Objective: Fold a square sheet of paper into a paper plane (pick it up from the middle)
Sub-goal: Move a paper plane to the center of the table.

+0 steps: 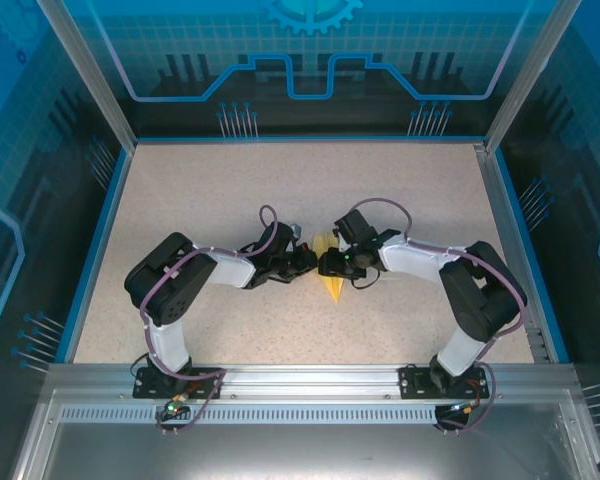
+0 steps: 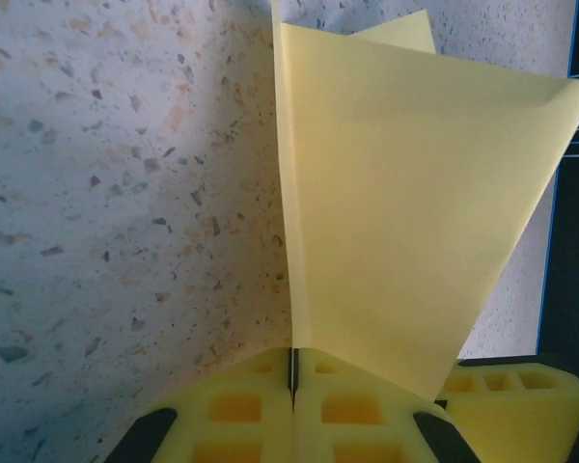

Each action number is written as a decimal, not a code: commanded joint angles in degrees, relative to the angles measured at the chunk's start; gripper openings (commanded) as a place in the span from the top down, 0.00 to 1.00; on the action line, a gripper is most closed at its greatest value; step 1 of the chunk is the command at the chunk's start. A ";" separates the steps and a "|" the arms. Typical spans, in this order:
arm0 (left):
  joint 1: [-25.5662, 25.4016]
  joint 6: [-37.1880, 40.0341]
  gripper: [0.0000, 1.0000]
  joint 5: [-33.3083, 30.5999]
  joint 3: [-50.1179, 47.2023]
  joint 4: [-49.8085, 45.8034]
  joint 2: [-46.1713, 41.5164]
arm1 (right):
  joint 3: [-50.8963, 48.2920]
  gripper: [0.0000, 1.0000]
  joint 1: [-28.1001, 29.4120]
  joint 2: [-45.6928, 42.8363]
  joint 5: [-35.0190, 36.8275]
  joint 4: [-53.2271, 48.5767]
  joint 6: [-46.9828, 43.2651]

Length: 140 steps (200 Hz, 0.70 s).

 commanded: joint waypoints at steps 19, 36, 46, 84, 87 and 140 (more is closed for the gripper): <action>0.33 0.78 1.00 1.01 -0.03 -1.43 -0.76 | 2.77 0.64 2.21 2.52 6.64 -5.73 -0.38; 0.52 1.03 0.95 0.44 -0.19 -2.72 -2.24 | 3.05 0.68 2.56 2.59 7.96 -6.46 -0.21; 0.77 1.31 0.93 0.03 -0.38 -3.79 -3.52 | 3.15 0.70 2.67 2.48 8.21 -6.62 -0.12; 3.61 2.04 0.79 -4.25 -2.41 -11.60 -11.75 | 3.47 0.84 3.22 2.40 9.84 -7.45 -0.10; 3.83 2.10 0.77 -4.79 -2.57 -12.35 -12.54 | 3.54 0.85 3.30 2.40 10.00 -7.52 -0.11; 5.44 4.73 0.54 -18.77 -1.88 -32.66 -24.15 | 6.75 0.94 5.76 4.61 13.95 -10.66 -0.41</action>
